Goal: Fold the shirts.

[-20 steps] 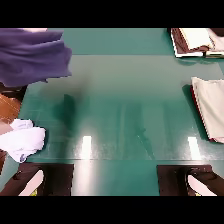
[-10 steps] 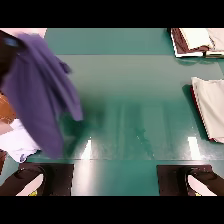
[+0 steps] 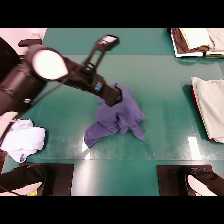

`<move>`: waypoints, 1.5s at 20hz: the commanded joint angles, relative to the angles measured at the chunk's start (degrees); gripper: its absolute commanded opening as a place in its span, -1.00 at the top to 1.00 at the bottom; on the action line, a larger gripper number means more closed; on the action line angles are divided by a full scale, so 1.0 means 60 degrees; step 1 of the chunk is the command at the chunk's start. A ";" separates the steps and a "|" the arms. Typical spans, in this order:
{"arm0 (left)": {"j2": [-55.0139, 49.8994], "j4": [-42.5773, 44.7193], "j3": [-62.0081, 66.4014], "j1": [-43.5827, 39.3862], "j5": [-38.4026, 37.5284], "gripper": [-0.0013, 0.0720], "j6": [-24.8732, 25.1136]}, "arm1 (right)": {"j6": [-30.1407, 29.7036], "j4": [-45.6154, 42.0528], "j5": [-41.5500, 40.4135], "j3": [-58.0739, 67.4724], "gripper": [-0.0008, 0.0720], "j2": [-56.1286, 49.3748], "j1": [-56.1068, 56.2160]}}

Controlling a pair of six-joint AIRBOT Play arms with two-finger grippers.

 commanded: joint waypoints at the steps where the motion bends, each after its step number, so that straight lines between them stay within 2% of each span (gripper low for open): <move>1: -0.0546 0.0710 0.0011 0.0208 0.1373 -0.78 0.0142 | 0.0004 -0.0004 0.0018 0.0011 0.93 -0.0004 0.0011; 5: -0.0878 0.0576 -0.0007 0.2663 0.1260 -0.78 -0.0346 | 0.0004 -0.0004 0.0018 0.0004 0.93 -0.0004 0.0011; 8: -0.1905 -0.0284 -0.0015 0.3559 0.1111 -0.79 -0.0313 | 0.0004 -0.0004 0.0018 0.0004 0.93 -0.0007 0.0011; 15: -0.4630 -0.1628 -0.0015 0.3588 0.1137 -0.79 -0.0204 | 0.0004 -0.0007 0.0197 0.0004 0.93 -0.0047 0.0011; 19: -0.5085 -0.2601 -0.0025 0.3428 0.1304 -0.78 0.0543 | 0.0007 0.0018 0.0321 0.0004 0.93 -0.0350 0.0015; 22: -0.5093 -0.2514 -0.0025 0.3100 0.1676 -0.78 0.0535 | 0.0007 0.0073 0.0390 0.0004 0.93 -0.0594 0.0015; 23: -0.5093 -0.2441 -0.0025 0.3082 0.1716 -0.42 0.0535 | 0.0007 0.0066 0.0477 0.0004 0.93 -0.0630 0.0011; 26: -0.5089 -0.2197 -0.0022 0.3115 0.1738 0.89 0.0539 | 0.0007 0.0055 0.0900 0.0004 0.93 -0.0652 0.0011; 30: -0.4951 -0.1432 0.0721 0.3697 0.0962 0.88 0.0521 | 0.0142 -0.0291 0.2477 -0.0259 0.93 -0.0605 -0.0106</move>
